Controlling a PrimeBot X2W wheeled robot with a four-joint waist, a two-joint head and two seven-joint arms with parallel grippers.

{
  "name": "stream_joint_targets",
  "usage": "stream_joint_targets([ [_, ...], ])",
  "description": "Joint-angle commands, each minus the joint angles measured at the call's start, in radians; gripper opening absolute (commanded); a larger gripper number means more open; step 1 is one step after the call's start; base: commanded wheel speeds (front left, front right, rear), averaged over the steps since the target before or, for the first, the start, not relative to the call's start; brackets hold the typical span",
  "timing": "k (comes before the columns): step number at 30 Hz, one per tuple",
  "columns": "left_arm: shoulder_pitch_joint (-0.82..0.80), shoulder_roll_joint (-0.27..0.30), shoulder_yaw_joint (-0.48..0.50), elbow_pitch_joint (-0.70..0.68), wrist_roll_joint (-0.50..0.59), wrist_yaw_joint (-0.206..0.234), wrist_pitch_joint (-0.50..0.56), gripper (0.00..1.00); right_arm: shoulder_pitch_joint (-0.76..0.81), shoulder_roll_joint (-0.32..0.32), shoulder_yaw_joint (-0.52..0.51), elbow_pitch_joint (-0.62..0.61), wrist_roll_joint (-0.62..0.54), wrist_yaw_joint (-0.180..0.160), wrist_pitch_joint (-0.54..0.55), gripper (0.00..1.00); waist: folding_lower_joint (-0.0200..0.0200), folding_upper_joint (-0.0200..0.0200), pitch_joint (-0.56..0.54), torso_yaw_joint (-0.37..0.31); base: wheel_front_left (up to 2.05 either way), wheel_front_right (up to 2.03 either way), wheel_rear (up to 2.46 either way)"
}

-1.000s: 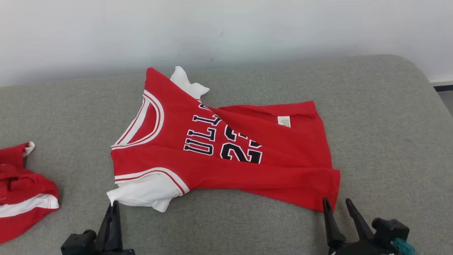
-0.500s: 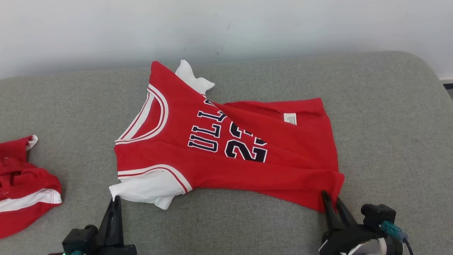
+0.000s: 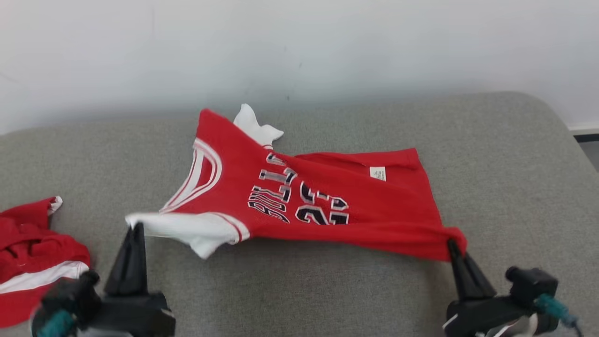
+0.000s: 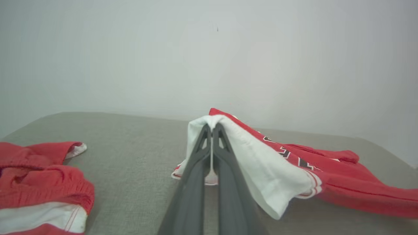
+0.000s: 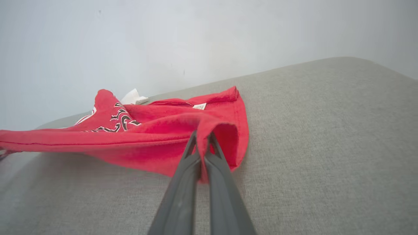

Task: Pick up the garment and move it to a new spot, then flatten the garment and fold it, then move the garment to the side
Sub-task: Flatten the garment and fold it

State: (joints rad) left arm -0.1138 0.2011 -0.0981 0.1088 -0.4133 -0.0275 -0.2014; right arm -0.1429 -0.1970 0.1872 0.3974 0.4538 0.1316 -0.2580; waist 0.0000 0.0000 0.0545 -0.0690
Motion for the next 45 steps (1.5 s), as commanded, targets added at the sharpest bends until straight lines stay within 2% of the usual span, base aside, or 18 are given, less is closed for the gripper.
stream_joint_targets([
  [1, -0.028, 0.018, 0.005, -0.035, -0.002, -0.006, 0.022, 0.00, -0.022, -0.024, 0.007, -0.024, 0.036, -0.002, 0.016, 0.00, 0.0000, 0.0000, -0.030, -0.001, 0.00, 0.00, 0.00],
  [7, -0.162, 0.095, 0.021, -0.168, -0.054, -0.039, 0.167, 0.00, -0.129, -0.163, 0.028, -0.161, 0.312, -0.002, 0.187, 0.00, 0.0000, 0.0000, -0.078, 0.001, 0.00, 0.00, 0.00],
  [12, -0.314, 0.131, 0.026, -0.175, -0.127, -0.067, 0.263, 0.00, -0.251, -0.291, 0.038, -0.249, 0.484, -0.002, 0.320, 0.00, 0.0000, 0.0000, -0.101, 0.006, 0.00, 0.00, 0.00],
  [15, -0.395, 0.147, 0.015, -0.162, -0.169, -0.078, 0.304, 0.00, -0.317, -0.337, 0.039, -0.283, 0.563, -0.002, 0.377, 0.00, 0.0000, 0.0000, -0.114, 0.010, 0.00, 0.00, 0.00],
  [24, -0.541, 0.176, -0.013, -0.089, -0.230, -0.094, 0.359, 0.00, -0.430, -0.436, 0.016, -0.292, 0.703, -0.002, 0.510, 0.00, 0.0000, 0.0000, -0.148, 0.022, 0.00, 0.00, 0.00],
  [28, -0.583, 0.183, -0.016, -0.073, -0.268, -0.096, 0.390, 0.00, -0.454, -0.481, 0.003, -0.296, 0.731, -0.002, 0.544, 0.00, 0.0000, 0.0000, -0.153, 0.025, 0.00, 0.00, 0.00],
  [32, -0.623, 0.183, -0.023, -0.059, -0.313, -0.098, 0.446, 0.00, -0.481, -0.503, 0.008, -0.288, 0.731, -0.002, 0.572, 0.00, 0.0000, 0.0000, -0.145, 0.025, 0.00, 0.00, 0.00],
  [36, -0.701, 0.183, -0.047, -0.015, -0.343, -0.099, 0.515, 0.00, -0.544, -0.498, 0.031, -0.243, 0.711, -0.002, 0.601, 0.00, 0.0000, 0.0000, -0.117, 0.025, 0.00, 0.00, 0.00],
  [41, -0.847, 0.189, -0.100, 0.112, -0.324, -0.101, 0.579, 0.00, -0.697, -0.430, 0.098, -0.116, 0.625, -0.002, 0.623, 0.00, 0.0000, 0.0000, -0.046, 0.011, 0.00, 0.00, 0.00],
  [45, -1.016, 0.180, -0.169, 0.231, -0.263, -0.103, 0.570, 0.00, -0.869, -0.366, 0.164, 0.011, 0.517, -0.002, 0.594, 0.00, 0.0000, 0.0000, 0.071, 0.008, 0.00, 0.00, 0.00],
])
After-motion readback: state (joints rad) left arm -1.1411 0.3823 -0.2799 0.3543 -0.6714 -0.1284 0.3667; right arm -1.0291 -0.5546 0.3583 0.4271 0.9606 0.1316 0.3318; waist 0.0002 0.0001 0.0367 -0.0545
